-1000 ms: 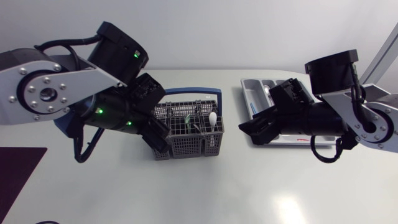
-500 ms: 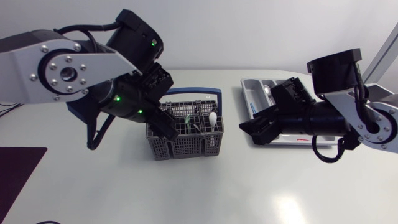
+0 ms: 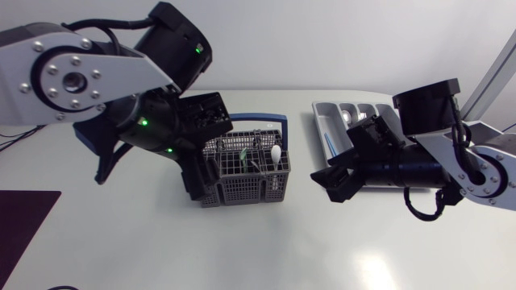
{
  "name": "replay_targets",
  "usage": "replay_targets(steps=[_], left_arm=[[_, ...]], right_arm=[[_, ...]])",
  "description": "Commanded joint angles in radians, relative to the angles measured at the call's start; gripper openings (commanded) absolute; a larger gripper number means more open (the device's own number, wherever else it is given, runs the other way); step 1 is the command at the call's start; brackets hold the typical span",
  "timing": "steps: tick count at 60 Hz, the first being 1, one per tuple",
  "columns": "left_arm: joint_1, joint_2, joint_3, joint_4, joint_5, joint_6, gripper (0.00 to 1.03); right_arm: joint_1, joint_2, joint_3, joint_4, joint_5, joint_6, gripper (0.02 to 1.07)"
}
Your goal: Unload the cutlery basket into the drawer organizer.
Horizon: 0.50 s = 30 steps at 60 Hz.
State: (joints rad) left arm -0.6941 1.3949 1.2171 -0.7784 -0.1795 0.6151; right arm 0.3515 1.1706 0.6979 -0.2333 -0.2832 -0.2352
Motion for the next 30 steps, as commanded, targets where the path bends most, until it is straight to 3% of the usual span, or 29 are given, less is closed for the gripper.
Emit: replay_targets(steps=[1, 14, 22, 30], left_arm=[[0.03, -0.033, -0.028, -0.016, 0.023, 0.207, 0.87], [0.097, -0.042, -0.025, -0.005, 0.091, 0.595, 0.87], [0.093, -0.023, -0.024, -0.055, 0.123, 0.75, 0.85], [0.085, 0.015, 0.001, -0.107, 0.135, 0.868, 0.77]], right_arm=[[0.007, -0.003, -0.028, -0.009, 0.001, -0.026, 0.77], [0.004, -0.011, -0.035, -0.014, -0.002, -0.049, 0.77], [0.001, -0.005, -0.046, -0.014, -0.005, -0.069, 0.77], [-0.003, 0.0, -0.058, -0.008, -0.008, -0.084, 0.77]])
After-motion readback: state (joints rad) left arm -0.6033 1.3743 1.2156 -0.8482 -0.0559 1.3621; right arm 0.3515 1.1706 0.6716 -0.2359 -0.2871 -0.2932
